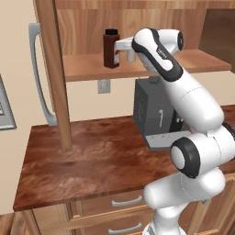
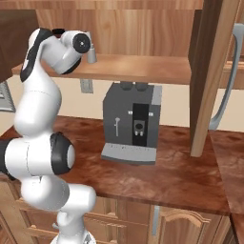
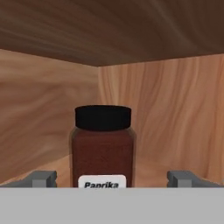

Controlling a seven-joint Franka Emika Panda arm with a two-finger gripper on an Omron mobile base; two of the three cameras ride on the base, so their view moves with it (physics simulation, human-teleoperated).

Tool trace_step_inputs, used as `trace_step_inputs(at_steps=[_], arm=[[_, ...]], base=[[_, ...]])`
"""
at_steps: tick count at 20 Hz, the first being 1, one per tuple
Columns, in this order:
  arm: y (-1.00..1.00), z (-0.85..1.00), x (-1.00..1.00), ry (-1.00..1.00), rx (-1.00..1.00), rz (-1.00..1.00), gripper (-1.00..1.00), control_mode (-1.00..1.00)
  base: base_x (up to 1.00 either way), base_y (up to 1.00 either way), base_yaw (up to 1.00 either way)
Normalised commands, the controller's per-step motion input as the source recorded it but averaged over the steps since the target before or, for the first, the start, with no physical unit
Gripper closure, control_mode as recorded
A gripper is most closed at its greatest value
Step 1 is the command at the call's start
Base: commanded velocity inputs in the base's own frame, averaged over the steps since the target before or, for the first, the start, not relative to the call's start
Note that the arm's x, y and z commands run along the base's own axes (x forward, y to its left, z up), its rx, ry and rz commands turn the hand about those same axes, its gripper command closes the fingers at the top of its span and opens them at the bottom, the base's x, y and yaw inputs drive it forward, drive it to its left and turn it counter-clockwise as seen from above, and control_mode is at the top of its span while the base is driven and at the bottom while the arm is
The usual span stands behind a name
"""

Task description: Collect the paprika, mayonnaise, and shaker from the cabinet and place them next to the stove.

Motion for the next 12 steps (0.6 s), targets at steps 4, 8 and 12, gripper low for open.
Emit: trace_step_inputs(at_steps=[4, 8, 12], arm=[[0.26, -0.03, 0.16, 0.01, 0.00, 0.00, -1.00, -1.00], [0.27, -0.03, 0.09, 0.02, 0.00, 0.00, -1.00, -1.00], [0.10, 0.00, 0.05, 0.01, 0.00, 0.00, -1.00, -1.00]], base=[[0.00, 0.00, 0.00], [0.00, 0.00, 0.00], [0.00, 0.00, 0.00]])
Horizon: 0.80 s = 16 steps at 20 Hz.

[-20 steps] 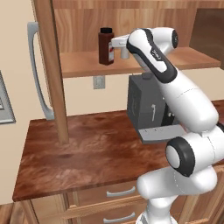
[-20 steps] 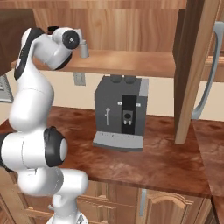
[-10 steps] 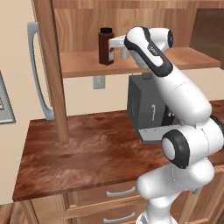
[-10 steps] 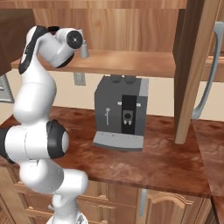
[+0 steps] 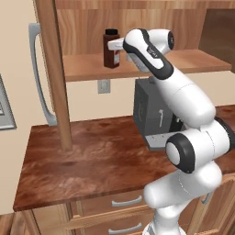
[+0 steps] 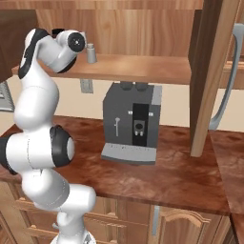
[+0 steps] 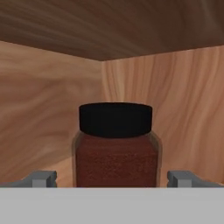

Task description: Collect the paprika, mayonnaise, and shaker from the cabinet and place them next to the stove.

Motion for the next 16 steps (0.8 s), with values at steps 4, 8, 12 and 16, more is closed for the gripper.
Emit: trace_step_inputs(at_steps=[4, 8, 12, 16], arm=[[0.00, 0.00, 0.14, 0.01, 0.00, 0.00, -1.00, -1.00], [0.00, 0.00, 0.21, 0.03, 0.00, 0.00, -1.00, -1.00], [0.00, -0.05, 0.15, 0.03, 0.00, 0.00, -1.00, -1.00], [0.13, -0.12, 0.03, 0.01, -0.02, 0.00, 1.00, -1.00]], base=[[0.00, 0.00, 0.00], [0.00, 0.00, 0.00], [0.00, 0.00, 0.00], [0.00, 0.00, 0.00]])
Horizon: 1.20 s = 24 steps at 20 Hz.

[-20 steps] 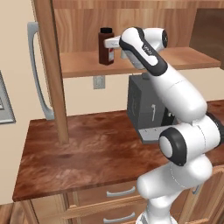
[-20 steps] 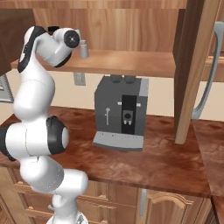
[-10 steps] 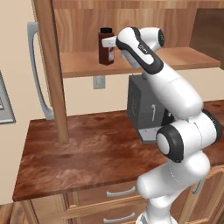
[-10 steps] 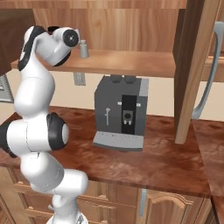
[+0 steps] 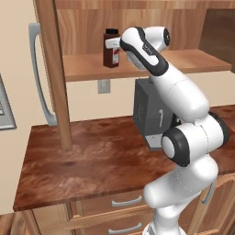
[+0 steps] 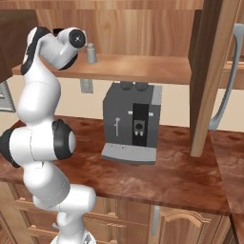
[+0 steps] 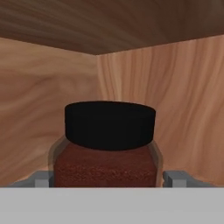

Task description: Collect the paprika, mayonnaise, and shaker from the cabinet and place them next to the stove.

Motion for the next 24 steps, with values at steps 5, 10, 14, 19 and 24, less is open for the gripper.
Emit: trace_step_inputs(at_steps=[5, 10, 14, 19, 24], arm=[[0.09, -0.05, 0.00, 0.02, -0.02, 0.00, 1.00, -1.00], [0.02, -0.04, 0.00, 0.01, 0.00, 0.00, 1.00, -1.00], [0.00, -0.01, -0.02, 0.00, 0.00, 0.00, 1.00, -1.00], [0.00, -0.01, -0.01, 0.00, 0.00, 0.00, 1.00, -1.00], [0.00, -0.01, -0.03, -0.01, 0.02, 0.00, 1.00, -1.00]], base=[[0.00, 0.00, 0.00], [0.00, 0.00, 0.00], [0.00, 0.00, 0.00], [0.00, 0.00, 0.00], [0.00, 0.00, 0.00]])
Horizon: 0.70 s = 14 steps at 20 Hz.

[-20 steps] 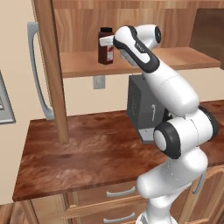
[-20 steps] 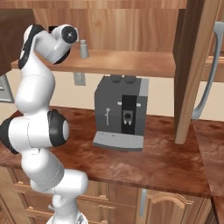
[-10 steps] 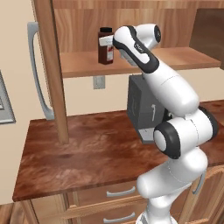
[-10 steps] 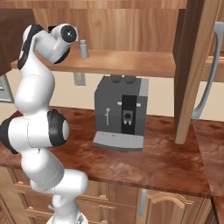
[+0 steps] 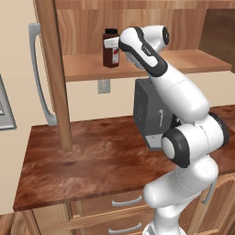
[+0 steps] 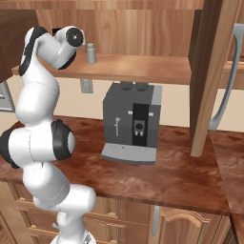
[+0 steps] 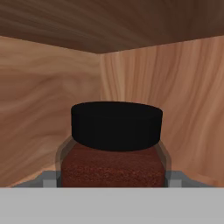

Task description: Collect the paprika, mayonnaise, and shaker from the cabinet and place them next to the stove.

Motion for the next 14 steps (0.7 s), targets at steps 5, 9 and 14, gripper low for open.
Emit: trace_step_inputs(at_steps=[5, 9, 14], arm=[[-0.06, -0.05, -0.57, -0.08, 0.01, 0.11, 1.00, -1.00], [-0.24, -0.01, -0.83, -0.08, 0.00, 0.18, 1.00, -1.00], [-0.41, 0.00, -0.86, -0.03, 0.00, 0.18, 1.00, -1.00]], base=[[0.00, 0.00, 0.00], [0.00, 0.00, 0.00], [0.00, 0.00, 0.00]])
